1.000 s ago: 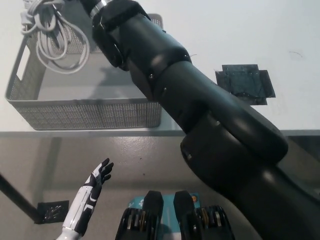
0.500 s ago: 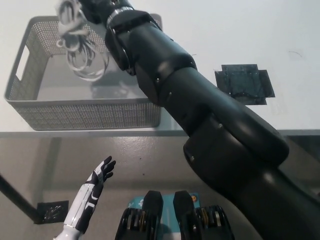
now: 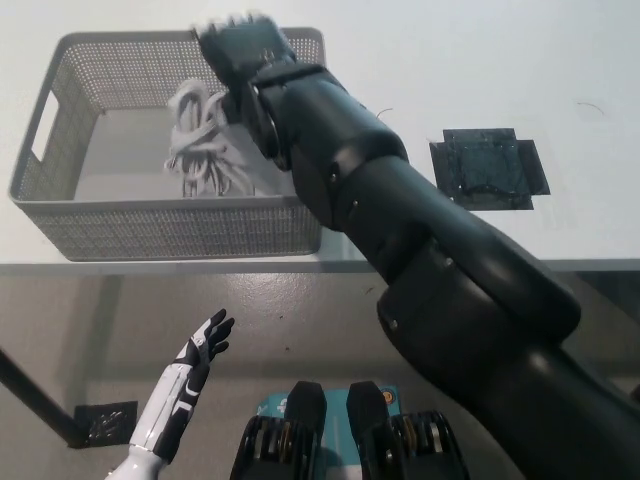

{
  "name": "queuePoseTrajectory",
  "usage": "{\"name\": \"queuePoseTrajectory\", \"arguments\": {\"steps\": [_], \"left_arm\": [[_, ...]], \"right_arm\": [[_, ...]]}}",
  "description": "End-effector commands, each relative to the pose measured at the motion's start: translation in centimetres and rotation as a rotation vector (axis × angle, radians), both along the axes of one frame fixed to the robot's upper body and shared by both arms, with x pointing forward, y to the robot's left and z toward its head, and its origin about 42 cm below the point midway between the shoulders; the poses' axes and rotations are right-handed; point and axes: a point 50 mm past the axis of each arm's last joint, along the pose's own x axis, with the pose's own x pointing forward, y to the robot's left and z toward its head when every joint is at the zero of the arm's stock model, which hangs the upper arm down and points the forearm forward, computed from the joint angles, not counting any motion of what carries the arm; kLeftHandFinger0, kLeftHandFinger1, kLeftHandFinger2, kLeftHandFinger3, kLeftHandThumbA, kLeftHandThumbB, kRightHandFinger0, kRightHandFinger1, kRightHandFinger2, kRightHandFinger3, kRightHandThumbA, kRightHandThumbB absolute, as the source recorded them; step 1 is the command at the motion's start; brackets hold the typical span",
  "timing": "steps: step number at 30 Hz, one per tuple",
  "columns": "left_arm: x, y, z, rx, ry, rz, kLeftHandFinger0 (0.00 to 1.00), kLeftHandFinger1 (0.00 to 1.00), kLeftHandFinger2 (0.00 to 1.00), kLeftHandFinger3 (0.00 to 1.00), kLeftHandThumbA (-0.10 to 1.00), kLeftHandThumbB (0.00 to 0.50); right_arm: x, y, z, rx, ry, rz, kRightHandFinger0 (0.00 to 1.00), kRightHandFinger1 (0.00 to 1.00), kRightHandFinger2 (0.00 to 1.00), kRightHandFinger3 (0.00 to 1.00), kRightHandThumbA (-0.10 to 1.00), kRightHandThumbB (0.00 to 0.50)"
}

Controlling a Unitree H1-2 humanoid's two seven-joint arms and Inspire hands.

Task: Use the right hand to pick up a power strip and put it into a container on the left side

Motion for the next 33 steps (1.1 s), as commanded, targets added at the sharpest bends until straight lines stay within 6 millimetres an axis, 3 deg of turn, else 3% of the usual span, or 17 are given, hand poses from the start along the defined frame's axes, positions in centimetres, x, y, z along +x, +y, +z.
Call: {"name": "queuePoseTrajectory", "arguments": {"steps": [1, 3, 4, 5, 6, 7, 8, 9, 10, 12, 14, 20, 22, 26, 29, 30, 33], "left_arm": [[1.9, 0.7, 3.0, 0.028, -0.118, -0.043, 1.00, 1.00, 1.00, 1.00, 1.00, 0.153], [1.9, 0.6, 2.9, 0.031, -0.116, -0.046, 1.00, 1.00, 1.00, 1.00, 1.00, 0.155], [1.9, 0.6, 2.8, 0.035, -0.118, -0.048, 1.00, 1.00, 1.00, 1.00, 1.00, 0.155], [1.8, 0.4, 2.7, 0.041, -0.120, -0.046, 1.00, 1.00, 1.00, 1.00, 1.00, 0.147], [1.8, 0.3, 2.6, 0.050, -0.120, -0.042, 1.00, 1.00, 1.00, 1.00, 1.00, 0.147], [1.8, 0.2, 2.6, 0.057, -0.122, -0.040, 1.00, 1.00, 1.00, 1.00, 1.00, 0.143], [1.8, 0.2, 2.6, 0.060, -0.123, -0.040, 1.00, 1.00, 1.00, 1.00, 1.00, 0.143], [1.6, 0.2, 2.5, 0.063, -0.121, -0.037, 1.00, 1.00, 1.00, 1.00, 1.00, 0.150], [1.5, 0.1, 2.4, 0.059, -0.116, -0.037, 1.00, 1.00, 1.00, 1.00, 1.00, 0.147], [1.5, 0.1, 2.3, 0.045, -0.110, -0.041, 1.00, 1.00, 1.00, 1.00, 1.00, 0.150], [1.5, 0.1, 2.3, 0.050, -0.111, -0.040, 1.00, 1.00, 1.00, 1.00, 1.00, 0.156], [1.4, -0.1, 2.0, 0.042, -0.097, -0.046, 1.00, 1.00, 1.00, 1.00, 1.00, 0.167], [1.5, -0.1, 2.0, 0.055, -0.101, -0.042, 1.00, 1.00, 1.00, 1.00, 1.00, 0.166], [1.3, 0.0, 1.8, 0.060, -0.094, -0.045, 1.00, 1.00, 1.00, 1.00, 1.00, 0.157], [1.2, 0.0, 1.7, 0.075, -0.094, -0.044, 1.00, 1.00, 1.00, 1.00, 1.00, 0.149], [1.2, 0.0, 1.7, 0.077, -0.094, -0.042, 1.00, 1.00, 1.00, 1.00, 1.00, 0.148], [1.0, 0.0, 1.5, 0.065, -0.088, -0.038, 1.00, 1.00, 1.00, 1.00, 1.00, 0.156]], "right_arm": [[-3.0, 0.6, 15.3, -0.084, 0.728, 0.149, 0.91, 1.00, 1.00, 1.00, 0.30, 0.452], [-3.5, 0.3, 17.6, 0.059, 0.812, 0.212, 0.84, 1.00, 1.00, 1.00, 0.27, 0.440], [-3.8, 0.1, 19.4, 0.142, 0.836, 0.267, 0.81, 1.00, 1.00, 1.00, 0.41, 0.416], [-4.3, -0.3, 21.4, 0.218, 0.856, 0.351, 0.78, 1.00, 1.00, 1.00, 0.60, 0.357], [-4.9, -0.7, 23.8, 0.313, 0.888, 0.402, 0.81, 1.00, 1.00, 1.00, 0.80, 0.380], [-5.3, -1.1, 25.4, 0.373, 0.900, 0.428, 0.83, 1.00, 1.00, 1.00, 0.92, 0.426], [-5.4, -1.2, 26.0, 0.393, 0.900, 0.438, 0.84, 1.00, 1.00, 1.00, 0.96, 0.425], [-5.9, -1.8, 28.3, 0.491, 0.894, 0.490, 0.82, 1.00, 1.00, 1.00, 1.00, 0.440], [-6.5, -2.4, 30.2, 0.560, 0.887, 0.553, 0.85, 1.00, 1.00, 1.00, 1.00, 0.452], [-7.7, -3.7, 34.0, 0.674, 0.816, 0.680, 0.79, 1.00, 1.00, 1.00, 1.00, 0.450], [-9.5, -5.7, 38.0, 0.742, 0.823, 0.802, 0.88, 1.00, 1.00, 1.00, 1.00, 0.437], [-12.8, -10.2, 44.2, 0.800, 0.764, 0.943, 0.74, 1.00, 1.00, 1.00, 1.00, 0.451], [-14.5, -12.6, 47.2, 0.775, 0.637, 0.941, 0.72, 1.00, 1.00, 1.00, 1.00, 0.494], [-16.3, -17.7, 50.1, 0.812, 0.523, 0.923, 0.69, 1.00, 1.00, 1.00, 1.00, 0.486], [-16.9, -20.2, 50.9, 0.867, 0.535, 0.926, 0.74, 1.00, 1.00, 1.00, 1.00, 0.436], [-17.1, -21.0, 51.2, 0.884, 0.528, 0.934, 0.74, 1.00, 1.00, 1.00, 1.00, 0.446], [-18.4, -25.0, 52.2, 0.935, 0.453, 0.976, 0.79, 1.00, 1.00, 1.00, 1.00, 0.405]]}}
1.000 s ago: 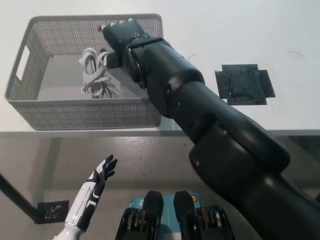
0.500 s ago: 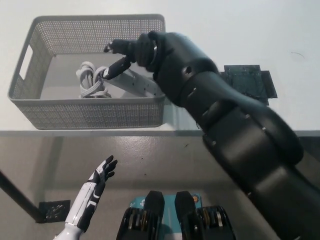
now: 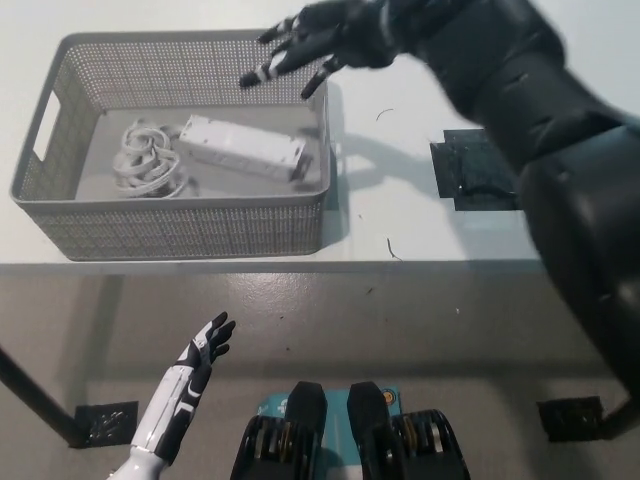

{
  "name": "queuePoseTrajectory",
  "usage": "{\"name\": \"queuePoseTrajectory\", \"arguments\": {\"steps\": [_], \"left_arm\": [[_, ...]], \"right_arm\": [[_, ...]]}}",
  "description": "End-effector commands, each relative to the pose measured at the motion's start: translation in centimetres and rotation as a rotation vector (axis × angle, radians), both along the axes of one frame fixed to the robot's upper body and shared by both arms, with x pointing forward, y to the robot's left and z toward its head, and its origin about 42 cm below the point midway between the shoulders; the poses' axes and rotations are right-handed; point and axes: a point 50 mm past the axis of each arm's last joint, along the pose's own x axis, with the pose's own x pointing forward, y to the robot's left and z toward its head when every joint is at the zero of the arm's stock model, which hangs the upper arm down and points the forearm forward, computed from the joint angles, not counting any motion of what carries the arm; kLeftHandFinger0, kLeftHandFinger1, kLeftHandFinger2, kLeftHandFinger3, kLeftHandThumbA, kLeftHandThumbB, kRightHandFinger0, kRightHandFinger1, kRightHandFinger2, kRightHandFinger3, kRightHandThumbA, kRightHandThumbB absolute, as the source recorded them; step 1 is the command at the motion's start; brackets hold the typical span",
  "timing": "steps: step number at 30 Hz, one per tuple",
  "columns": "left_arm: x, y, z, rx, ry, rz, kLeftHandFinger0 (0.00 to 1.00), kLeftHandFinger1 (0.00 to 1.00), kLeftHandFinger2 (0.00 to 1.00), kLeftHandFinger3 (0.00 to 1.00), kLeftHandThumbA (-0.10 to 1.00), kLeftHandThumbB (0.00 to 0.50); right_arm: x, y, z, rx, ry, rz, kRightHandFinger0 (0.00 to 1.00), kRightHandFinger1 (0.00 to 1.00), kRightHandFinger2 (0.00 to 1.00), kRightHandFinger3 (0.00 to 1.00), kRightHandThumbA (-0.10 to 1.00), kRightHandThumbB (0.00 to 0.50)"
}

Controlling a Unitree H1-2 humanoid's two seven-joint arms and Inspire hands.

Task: Use the right hand to pick up a power strip and put it into a container on the left side

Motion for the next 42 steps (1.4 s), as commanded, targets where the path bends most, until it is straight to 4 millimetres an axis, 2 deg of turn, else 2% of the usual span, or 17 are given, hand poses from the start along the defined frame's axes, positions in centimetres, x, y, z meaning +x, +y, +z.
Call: {"name": "queuePoseTrajectory", "arguments": {"steps": [1, 2, 3, 5, 9, 13, 17, 18, 21, 24, 30, 34, 35, 36, 39, 41, 42], "left_arm": [[1.0, 0.0, 1.8, 0.054, -0.096, -0.039, 1.00, 1.00, 1.00, 1.00, 1.00, 0.152], [1.0, 0.0, 1.8, 0.054, -0.095, -0.040, 1.00, 1.00, 1.00, 1.00, 1.00, 0.152], [1.0, -0.2, 1.7, 0.054, -0.095, -0.041, 1.00, 1.00, 1.00, 1.00, 1.00, 0.139], [1.0, -0.2, 1.7, 0.063, -0.094, -0.042, 1.00, 1.00, 1.00, 1.00, 1.00, 0.135], [1.0, 0.1, 1.6, 0.069, -0.095, -0.034, 1.00, 1.00, 1.00, 1.00, 1.00, 0.136], [1.0, 0.0, 1.5, 0.044, -0.086, -0.035, 1.00, 1.00, 1.00, 1.00, 1.00, 0.164], [1.2, 0.0, 1.7, 0.012, -0.087, -0.038, 1.00, 1.00, 1.00, 1.00, 1.00, 0.205], [1.3, 0.0, 1.8, 0.003, -0.088, -0.034, 1.00, 1.00, 1.00, 1.00, 1.00, 0.210], [1.2, 0.0, 1.7, -0.022, -0.085, -0.025, 1.00, 1.00, 1.00, 1.00, 1.00, 0.200], [1.0, 0.1, 1.8, -0.028, -0.079, -0.022, 1.00, 1.00, 1.00, 1.00, 1.00, 0.205], [0.5, 0.1, 1.3, -0.050, -0.068, -0.016, 1.00, 1.00, 1.00, 1.00, 1.00, 0.197], [0.3, 0.1, 1.1, -0.047, -0.062, -0.014, 1.00, 1.00, 1.00, 1.00, 1.00, 0.185], [0.3, 0.1, 1.1, -0.046, -0.061, -0.013, 1.00, 1.00, 1.00, 1.00, 1.00, 0.184], [0.3, 0.2, 1.0, -0.038, -0.061, -0.011, 1.00, 1.00, 1.00, 1.00, 1.00, 0.179], [0.3, 0.2, 0.9, -0.034, -0.056, -0.014, 1.00, 1.00, 1.00, 1.00, 1.00, 0.174], [0.3, 0.2, 0.8, -0.030, -0.053, -0.015, 1.00, 1.00, 1.00, 1.00, 1.00, 0.174], [0.3, 0.2, 0.7, -0.031, -0.050, -0.015, 1.00, 1.00, 1.00, 1.00, 1.00, 0.170]], "right_arm": [[-22.9, -13.9, 44.7, 0.641, -0.573, 0.682, 0.92, 1.00, 1.00, 1.00, 1.00, 0.425], [-23.0, -14.2, 44.7, 0.650, -0.576, 0.685, 0.94, 1.00, 1.00, 1.00, 1.00, 0.420], [-23.2, -15.8, 44.7, 0.707, -0.633, 0.656, 1.00, 1.00, 1.00, 1.00, 1.00, 0.432], [-23.9, -18.6, 44.0, 0.768, -0.766, 0.599, 1.00, 1.00, 1.00, 1.00, 1.00, 0.415], [-25.5, -21.5, 41.3, 0.827, -0.965, 0.541, 1.00, 1.00, 1.00, 1.00, 1.00, 0.286], [-28.3, -24.4, 34.8, 0.907, -1.243, 0.366, 1.00, 1.00, 1.00, 1.00, 1.00, 0.332], [-31.3, -26.3, 28.2, 0.808, -1.453, 0.203, 1.00, 1.00, 1.00, 1.00, 1.00, 0.302], [-31.9, -26.4, 26.7, 0.777, -1.483, 0.186, 0.99, 1.00, 1.00, 1.00, 0.99, 0.317], [-34.6, -26.2, 21.4, 0.693, -1.570, 0.181, 1.00, 1.00, 1.00, 1.00, 1.00, 0.258], [-37.3, -25.5, 17.3, 0.664, -1.638, 0.201, 1.00, 1.00, 1.00, 1.00, 1.00, 0.288], [-40.7, -24.3, 14.8, 0.728, -1.807, 0.234, 1.00, 1.00, 1.00, 1.00, 1.00, 0.382], [-42.4, -23.8, 14.0, 0.823, -1.888, 0.264, 1.00, 1.00, 1.00, 1.00, 0.65, 0.326], [-42.7, -23.7, 14.0, 0.837, -1.903, 0.255, 1.00, 1.00, 1.00, 1.00, 0.62, 0.320], [-43.1, -23.5, 14.5, 0.824, -1.943, 0.263, 1.00, 1.00, 1.00, 1.00, 0.60, 0.242], [-44.0, -23.8, 15.3, 0.861, -1.973, 0.285, 1.00, 1.00, 1.00, 1.00, 0.56, 0.253], [-44.3, -23.8, 15.6, 0.899, -2.006, 0.277, 1.00, 1.00, 1.00, 1.00, 0.63, 0.254], [-44.4, -23.7, 15.8, 0.906, -2.036, 0.272, 1.00, 1.00, 1.00, 1.00, 0.81, 0.233]]}}
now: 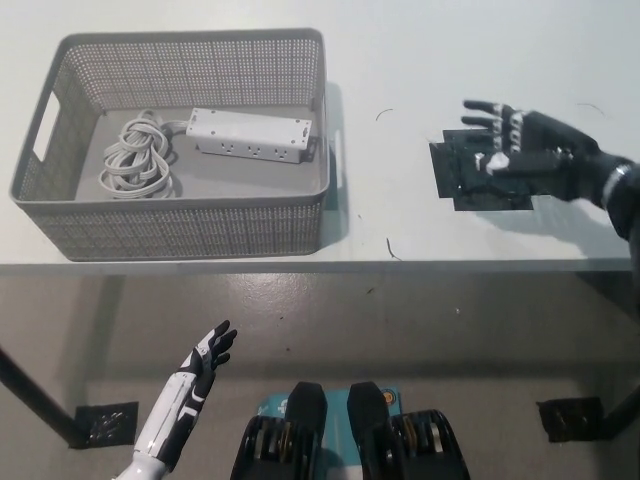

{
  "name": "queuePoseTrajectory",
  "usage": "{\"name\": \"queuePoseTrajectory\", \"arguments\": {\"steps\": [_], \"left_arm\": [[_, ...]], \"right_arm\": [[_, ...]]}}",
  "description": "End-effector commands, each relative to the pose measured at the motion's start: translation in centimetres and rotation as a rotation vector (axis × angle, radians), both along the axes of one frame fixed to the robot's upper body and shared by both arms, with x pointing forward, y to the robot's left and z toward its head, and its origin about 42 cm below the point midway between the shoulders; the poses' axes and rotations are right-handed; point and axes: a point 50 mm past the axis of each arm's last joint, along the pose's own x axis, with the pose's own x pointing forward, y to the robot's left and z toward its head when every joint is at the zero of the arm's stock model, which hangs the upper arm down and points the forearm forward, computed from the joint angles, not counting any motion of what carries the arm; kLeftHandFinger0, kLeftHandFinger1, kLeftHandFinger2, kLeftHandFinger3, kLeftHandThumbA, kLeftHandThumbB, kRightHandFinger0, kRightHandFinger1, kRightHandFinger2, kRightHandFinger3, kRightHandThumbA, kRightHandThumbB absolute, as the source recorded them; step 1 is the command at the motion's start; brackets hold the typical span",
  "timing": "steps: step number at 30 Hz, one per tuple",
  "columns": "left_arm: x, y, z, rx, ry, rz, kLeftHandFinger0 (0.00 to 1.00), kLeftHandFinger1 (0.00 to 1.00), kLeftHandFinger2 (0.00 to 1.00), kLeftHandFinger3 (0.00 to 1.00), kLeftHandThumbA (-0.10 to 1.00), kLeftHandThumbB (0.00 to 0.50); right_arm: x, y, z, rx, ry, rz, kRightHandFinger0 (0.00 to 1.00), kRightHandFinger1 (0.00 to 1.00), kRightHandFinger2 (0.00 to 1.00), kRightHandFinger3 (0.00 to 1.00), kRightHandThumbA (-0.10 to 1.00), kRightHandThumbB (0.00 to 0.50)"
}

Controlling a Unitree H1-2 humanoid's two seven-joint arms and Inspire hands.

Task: Use the right hand to pick up a power strip and put it into a container on the left side

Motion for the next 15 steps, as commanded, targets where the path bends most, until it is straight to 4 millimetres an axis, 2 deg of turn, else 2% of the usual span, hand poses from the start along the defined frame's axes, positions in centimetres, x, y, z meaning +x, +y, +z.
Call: {"name": "queuePoseTrajectory", "arguments": {"steps": [1, 2, 3, 4, 6, 8, 9, 11, 13, 14, 15], "left_arm": [[0.3, 0.2, 1.6, -0.048, -0.082, -0.018, 1.00, 1.00, 1.00, 1.00, 1.00, 0.165], [0.3, 0.2, 1.5, -0.050, -0.078, -0.017, 1.00, 1.00, 1.00, 1.00, 1.00, 0.163], [0.2, 0.2, 1.5, -0.052, -0.076, -0.017, 1.00, 1.00, 1.00, 1.00, 1.00, 0.161], [0.2, 0.3, 1.4, -0.043, -0.076, -0.014, 1.00, 1.00, 1.00, 1.00, 1.00, 0.154], [0.1, 0.3, 1.3, -0.036, -0.072, -0.013, 1.00, 1.00, 1.00, 1.00, 1.00, 0.162], [0.1, 0.2, 1.2, -0.037, -0.066, -0.017, 1.00, 1.00, 1.00, 1.00, 1.00, 0.163], [0.1, 0.2, 1.1, -0.033, -0.066, -0.017, 1.00, 1.00, 1.00, 1.00, 1.00, 0.162], [0.0, 0.2, 1.0, -0.031, -0.060, -0.019, 1.00, 1.00, 1.00, 1.00, 1.00, 0.161], [-0.1, 0.3, 0.8, -0.022, -0.055, -0.017, 1.00, 1.00, 1.00, 1.00, 1.00, 0.164], [-0.1, 0.3, 0.8, -0.015, -0.056, -0.017, 1.00, 1.00, 1.00, 1.00, 1.00, 0.164], [-0.1, 0.2, 0.8, -0.011, -0.056, -0.016, 1.00, 1.00, 1.00, 1.00, 1.00, 0.168]], "right_arm": [[-37.8, -2.3, 33.5, 0.277, -2.165, -0.066, 1.00, 1.00, 1.00, 1.00, 0.92, 0.214], [-37.9, -2.2, 33.4, 0.328, -2.198, -0.103, 1.00, 1.00, 1.00, 1.00, 1.00, 0.225], [-37.9, -2.3, 33.4, 0.359, -2.214, -0.130, 1.00, 1.00, 1.00, 1.00, 1.00, 0.221], [-38.1, -2.5, 33.3, 0.346, -2.236, -0.142, 1.00, 1.00, 1.00, 1.00, 1.00, 0.192], [-38.4, -3.0, 33.0, 0.408, -2.230, -0.083, 1.00, 1.00, 1.00, 1.00, 1.00, 0.181], [-38.5, -3.2, 32.8, 0.400, -2.241, -0.095, 1.00, 1.00, 1.00, 1.00, 1.00, 0.179], [-38.6, -3.5, 32.4, 0.366, -2.233, -0.074, 1.00, 1.00, 1.00, 1.00, 1.00, 0.156], [-38.9, -4.0, 31.9, 0.284, -2.228, -0.053, 1.00, 1.00, 1.00, 1.00, 0.94, 0.115], [-39.2, -4.5, 31.5, 0.270, -2.232, -0.054, 1.00, 1.00, 1.00, 1.00, 0.80, 0.134], [-39.1, -4.6, 31.3, 0.303, -2.235, -0.054, 1.00, 1.00, 1.00, 1.00, 0.79, 0.141], [-39.0, -4.6, 31.1, 0.325, -2.242, -0.065, 1.00, 1.00, 1.00, 1.00, 0.87, 0.140]]}}
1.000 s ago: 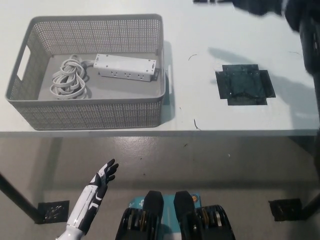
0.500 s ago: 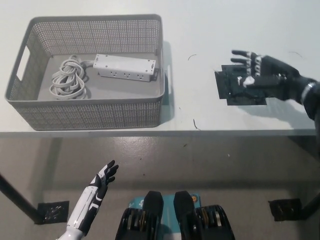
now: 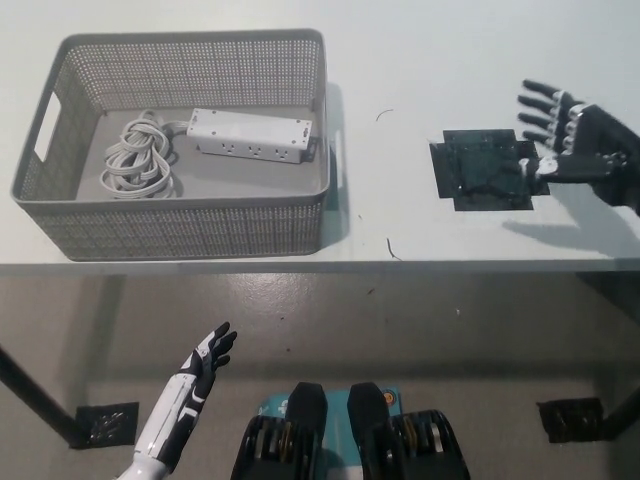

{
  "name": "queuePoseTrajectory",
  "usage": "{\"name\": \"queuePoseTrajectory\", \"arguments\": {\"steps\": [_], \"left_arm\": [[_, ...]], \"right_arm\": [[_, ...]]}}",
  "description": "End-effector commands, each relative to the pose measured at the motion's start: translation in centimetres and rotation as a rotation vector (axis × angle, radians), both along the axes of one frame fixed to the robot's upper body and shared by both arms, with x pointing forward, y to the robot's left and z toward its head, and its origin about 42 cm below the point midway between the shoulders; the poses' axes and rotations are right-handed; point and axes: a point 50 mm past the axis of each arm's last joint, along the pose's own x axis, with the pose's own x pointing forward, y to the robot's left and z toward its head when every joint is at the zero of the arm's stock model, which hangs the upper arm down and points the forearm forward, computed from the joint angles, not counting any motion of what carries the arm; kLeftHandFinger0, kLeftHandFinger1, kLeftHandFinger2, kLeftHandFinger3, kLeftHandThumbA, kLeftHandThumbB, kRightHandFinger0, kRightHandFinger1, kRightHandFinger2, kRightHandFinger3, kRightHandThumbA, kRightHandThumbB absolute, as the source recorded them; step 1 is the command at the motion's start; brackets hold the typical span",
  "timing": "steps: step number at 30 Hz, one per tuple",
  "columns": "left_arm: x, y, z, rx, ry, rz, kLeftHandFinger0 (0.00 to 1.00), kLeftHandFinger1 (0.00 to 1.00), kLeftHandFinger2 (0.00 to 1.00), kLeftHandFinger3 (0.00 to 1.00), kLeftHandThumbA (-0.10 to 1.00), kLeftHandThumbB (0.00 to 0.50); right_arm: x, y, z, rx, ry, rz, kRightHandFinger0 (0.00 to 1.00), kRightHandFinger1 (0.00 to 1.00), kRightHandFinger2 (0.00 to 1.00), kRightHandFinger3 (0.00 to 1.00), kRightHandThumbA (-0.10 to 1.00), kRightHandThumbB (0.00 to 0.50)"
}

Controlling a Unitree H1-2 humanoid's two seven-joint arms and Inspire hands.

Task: Use the right hand to pick up a power strip and put it into a container on the left side

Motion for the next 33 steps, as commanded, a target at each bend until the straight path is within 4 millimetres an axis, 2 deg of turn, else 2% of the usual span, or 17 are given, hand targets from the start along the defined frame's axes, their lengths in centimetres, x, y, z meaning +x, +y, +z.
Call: {"name": "queuePoseTrajectory", "arguments": {"steps": [1, 4, 6, 10, 13, 16, 19, 20, 21, 22, 23, 25, 27, 28, 29, 31, 33], "left_arm": [[0.0, 0.1, 1.2, -0.007, -0.073, -0.019, 1.00, 1.00, 1.00, 1.00, 1.00, 0.172], [-0.1, 0.1, 1.1, 0.011, -0.072, -0.025, 1.00, 1.00, 1.00, 1.00, 1.00, 0.182], [0.0, 0.0, 1.1, 0.018, -0.073, -0.026, 1.00, 1.00, 1.00, 1.00, 1.00, 0.172], [0.1, -0.2, 0.9, 0.010, -0.066, -0.017, 1.00, 1.00, 1.00, 1.00, 1.00, 0.177], [-0.2, -0.3, 0.7, 0.017, -0.062, -0.015, 1.00, 1.00, 1.00, 1.00, 1.00, 0.188], [-0.2, -0.1, 0.5, 0.029, -0.058, -0.012, 1.00, 1.00, 1.00, 1.00, 1.00, 0.196], [-0.2, 0.0, 0.7, 0.028, -0.062, -0.015, 1.00, 1.00, 1.00, 1.00, 1.00, 0.183], [-0.1, 0.0, 0.7, 0.026, -0.062, -0.016, 1.00, 1.00, 1.00, 1.00, 1.00, 0.183], [-0.1, 0.0, 0.8, 0.027, -0.063, -0.017, 1.00, 1.00, 1.00, 1.00, 1.00, 0.183], [0.0, -0.1, 0.7, 0.020, -0.060, -0.019, 1.00, 1.00, 1.00, 1.00, 1.00, 0.179], [0.0, -0.2, 0.7, 0.021, -0.060, -0.020, 1.00, 1.00, 1.00, 1.00, 1.00, 0.178], [-0.3, -0.2, 0.5, 0.026, -0.055, -0.018, 1.00, 1.00, 1.00, 1.00, 1.00, 0.191], [-0.4, -0.2, 0.4, 0.031, -0.054, -0.015, 1.00, 1.00, 1.00, 1.00, 1.00, 0.199], [-0.4, -0.1, 0.4, 0.031, -0.053, -0.015, 1.00, 1.00, 1.00, 1.00, 1.00, 0.199], [-0.3, -0.1, 0.4, 0.027, -0.054, -0.014, 1.00, 1.00, 1.00, 1.00, 1.00, 0.194], [-0.3, -0.1, 0.4, 0.026, -0.053, -0.014, 1.00, 1.00, 1.00, 1.00, 1.00, 0.195], [0.0, -0.2, 0.6, 0.023, -0.058, -0.014, 1.00, 1.00, 1.00, 1.00, 1.00, 0.190]], "right_arm": [[-35.6, -1.4, 28.3, 0.178, -2.084, -0.022, 1.00, 1.00, 1.00, 1.00, 1.00, 0.144], [-34.1, -0.9, 26.8, 0.302, -2.061, -0.053, 1.00, 1.00, 1.00, 1.00, 1.00, 0.191], [-32.1, 0.8, 24.6, 0.321, -2.017, -0.093, 1.00, 1.00, 1.00, 1.00, 0.99, 0.159], [-29.7, 5.6, 20.2, 0.427, -1.899, -0.006, 1.00, 1.00, 1.00, 1.00, 0.92, 0.216], [-29.7, 9.8, 15.4, 0.505, -1.823, -0.162, 1.00, 1.00, 1.00, 1.00, 0.80, 0.243], [-31.1, 13.1, 11.6, 0.605, -1.683, -0.135, 1.00, 1.00, 1.00, 1.00, 0.71, 0.355], [-32.2, 14.6, 9.5, 0.645, -1.546, -0.068, 1.00, 1.00, 1.00, 1.00, 0.74, 0.482], [-33.0, 15.4, 7.8, 0.628, -1.401, -0.105, 1.00, 1.00, 1.00, 1.00, 0.65, 0.336], [-33.9, 15.8, 6.5, 0.566, -1.309, -0.210, 1.00, 1.00, 1.00, 1.00, 0.62, 0.298], [-35.0, 17.1, 5.4, 0.652, -1.154, -0.181, 1.00, 1.00, 1.00, 1.00, 0.46, 0.168], [-36.4, 18.1, 4.1, 0.688, -0.971, -0.218, 1.00, 1.00, 1.00, 1.00, 0.59, 0.194], [-37.4, 17.5, 2.7, 0.527, -0.931, -0.184, 1.00, 1.00, 1.00, 1.00, 0.95, 0.314], [-36.3, 15.8, 2.3, 0.280, -1.045, -0.170, 1.00, 1.00, 1.00, 1.00, 1.00, 0.430], [-36.0, 15.6, 2.3, 0.246, -1.077, -0.169, 1.00, 1.00, 1.00, 1.00, 1.00, 0.433], [-33.3, 15.5, 1.6, 0.161, -1.105, -0.171, 1.00, 1.00, 1.00, 1.00, 1.00, 0.413], [-31.0, 15.8, 0.8, 0.095, -1.129, -0.206, 1.00, 1.00, 1.00, 1.00, 1.00, 0.455], [-29.5, 15.6, -0.7, -0.062, -1.218, -0.314, 1.00, 1.00, 1.00, 1.00, 1.00, 0.406]]}}
